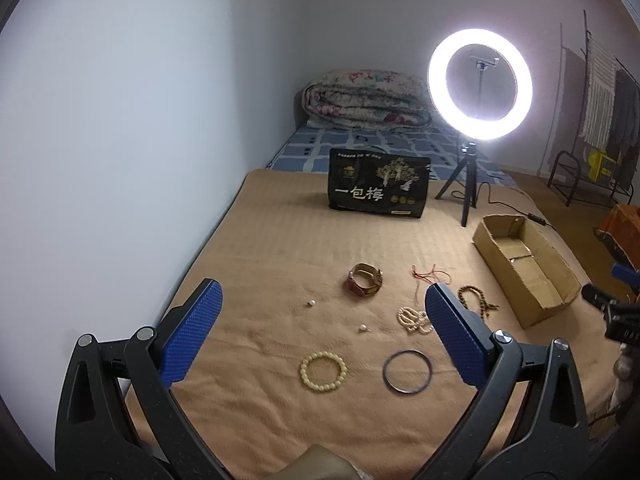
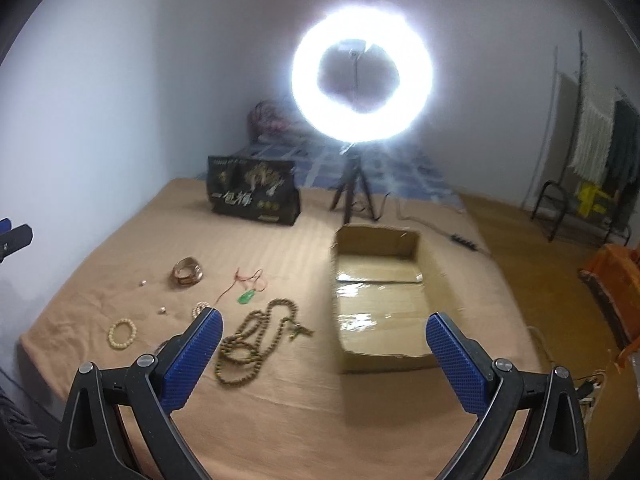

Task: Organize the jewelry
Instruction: 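Move the left tool to the white pearl necklace while the right tool approaches the brown bead strand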

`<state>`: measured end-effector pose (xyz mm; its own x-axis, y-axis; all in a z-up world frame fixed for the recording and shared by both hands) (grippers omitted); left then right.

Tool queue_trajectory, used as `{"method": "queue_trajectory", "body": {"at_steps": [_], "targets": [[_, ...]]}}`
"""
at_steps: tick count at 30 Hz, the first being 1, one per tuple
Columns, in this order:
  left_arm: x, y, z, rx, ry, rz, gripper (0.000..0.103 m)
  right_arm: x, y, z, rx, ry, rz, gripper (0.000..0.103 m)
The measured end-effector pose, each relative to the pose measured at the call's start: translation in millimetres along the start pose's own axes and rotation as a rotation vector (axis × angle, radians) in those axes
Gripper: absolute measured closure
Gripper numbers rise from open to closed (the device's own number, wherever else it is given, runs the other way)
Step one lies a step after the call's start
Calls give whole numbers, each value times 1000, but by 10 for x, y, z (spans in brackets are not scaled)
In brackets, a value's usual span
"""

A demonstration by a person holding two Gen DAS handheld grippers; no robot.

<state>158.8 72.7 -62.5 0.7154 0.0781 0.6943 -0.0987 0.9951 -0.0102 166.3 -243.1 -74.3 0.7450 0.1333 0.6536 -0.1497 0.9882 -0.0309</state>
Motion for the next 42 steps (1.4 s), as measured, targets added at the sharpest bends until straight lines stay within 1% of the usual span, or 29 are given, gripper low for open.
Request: {"method": "queue_trajectory", "body": {"at_steps": [4, 6, 8, 12, 15, 17, 18, 20, 23, 26, 28, 30, 33, 35, 37, 42], "targets": [[81, 38, -282, -6, 48, -5, 6, 36, 138, -314, 47, 60, 20, 0], [87, 18, -451, -17, 82, -16, 11, 50, 219, -486, 54, 86, 47, 0], [76, -18, -584, -31, 114, -23, 19, 33, 287, -633, 62, 110, 70, 0], [6, -204, -908, -110, 206, -37, 28, -46, 404, -900, 93, 164, 90, 0], [-69, -362, -1128, -168, 272, -36, 33, -156, 476, -1181, 140, 238, 72, 1], [-148, -474, -1322, -206, 336, -30, 40, -235, 511, -1322, 172, 290, 56, 5], [-188, -531, -1392, -222, 361, -29, 41, -254, 529, -1374, 182, 304, 54, 5], [-243, -633, -1527, -243, 403, -35, 43, -314, 561, -1498, 195, 340, 49, 6], [-292, -763, -1693, -269, 447, -40, 44, -387, 585, -1649, 204, 379, 40, 6], [-336, -845, -1828, -286, 477, -43, 47, -455, 623, -1777, 217, 414, 32, 6], [-368, -941, -1926, -307, 505, -44, 47, -494, 654, -1854, 225, 436, 29, 7], [-407, -1020, -2005, -311, 524, -60, 47, -509, 674, -1903, 224, 446, 34, 7], [-468, -1087, -2122, -317, 559, -64, 47, -521, 679, -1971, 191, 453, 49, 7], [-518, -1125, -2205, -327, 590, -56, 47, -550, 671, -2020, 212, 477, 22, 7], [-536, -1169, -2245, -343, 603, -55, 47, -569, 671, -2054, 231, 495, 1, 7], [-569, -1287, -2373, -341, 624, -76, 47, -554, 697, -2096, 203, 491, 24, 7]]}}
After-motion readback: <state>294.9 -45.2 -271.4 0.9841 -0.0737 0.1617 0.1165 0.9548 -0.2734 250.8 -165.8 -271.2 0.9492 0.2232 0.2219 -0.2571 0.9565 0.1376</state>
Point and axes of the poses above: each gripper's, at about its wrist camera, not at the fingertips, and z roughly against the way its jaws point, y to its left, x to its top, the point moved 8 cm from there along -z, roughly the way its jaws point, and after that the axes turned 11 degrees about y, right-handed, at the moved point
